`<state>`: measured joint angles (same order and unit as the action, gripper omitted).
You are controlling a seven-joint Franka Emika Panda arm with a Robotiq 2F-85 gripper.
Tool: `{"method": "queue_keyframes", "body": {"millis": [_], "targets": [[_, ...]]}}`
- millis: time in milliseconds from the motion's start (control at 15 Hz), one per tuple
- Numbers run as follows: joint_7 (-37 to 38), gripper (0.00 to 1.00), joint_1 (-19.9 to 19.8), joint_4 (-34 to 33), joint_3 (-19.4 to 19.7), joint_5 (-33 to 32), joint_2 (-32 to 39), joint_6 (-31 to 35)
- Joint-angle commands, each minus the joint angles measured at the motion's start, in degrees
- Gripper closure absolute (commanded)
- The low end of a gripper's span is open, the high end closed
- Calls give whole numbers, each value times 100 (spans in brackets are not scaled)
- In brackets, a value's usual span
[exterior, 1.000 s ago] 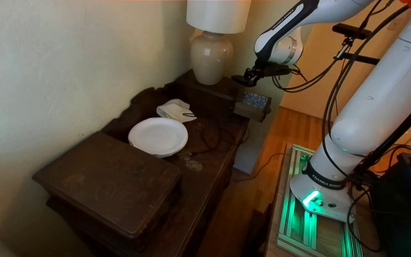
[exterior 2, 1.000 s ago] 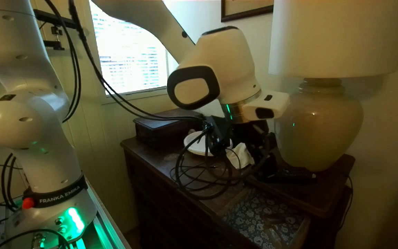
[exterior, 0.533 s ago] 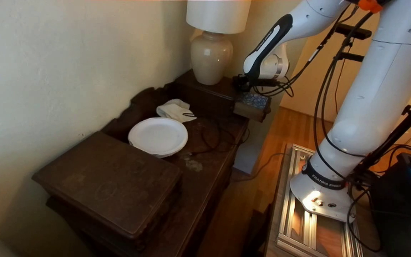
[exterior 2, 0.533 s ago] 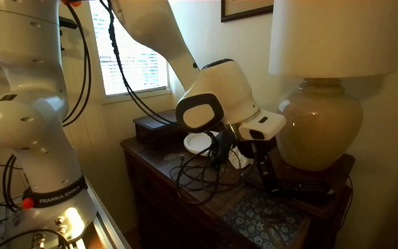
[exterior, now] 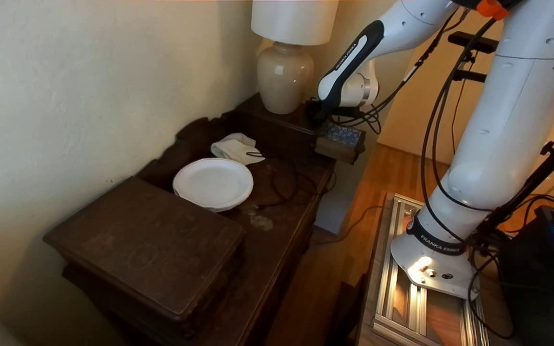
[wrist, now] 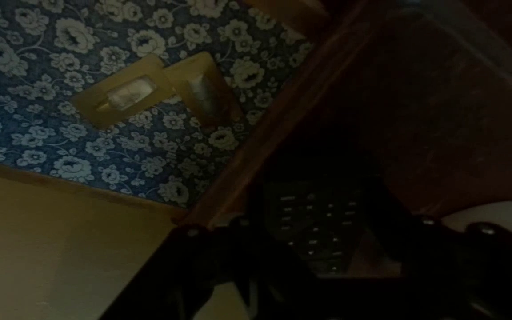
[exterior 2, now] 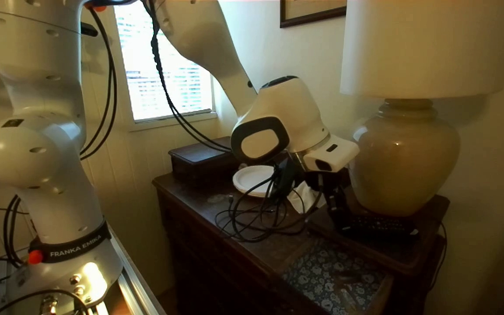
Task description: Remove the remote control from the drawer on the right.
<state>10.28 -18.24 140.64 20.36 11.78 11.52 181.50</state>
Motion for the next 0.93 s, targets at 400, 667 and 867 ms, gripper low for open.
{"method": "queue_keyframes", "body": {"millis": [400, 667, 867], "targets": [[-6, 0, 190, -68, 34, -71, -95, -69], [-816, 0, -288, 160, -669, -64, -738, -420], [-1718, 0, -440, 350, -823, -11, -1348, -1499]]}}
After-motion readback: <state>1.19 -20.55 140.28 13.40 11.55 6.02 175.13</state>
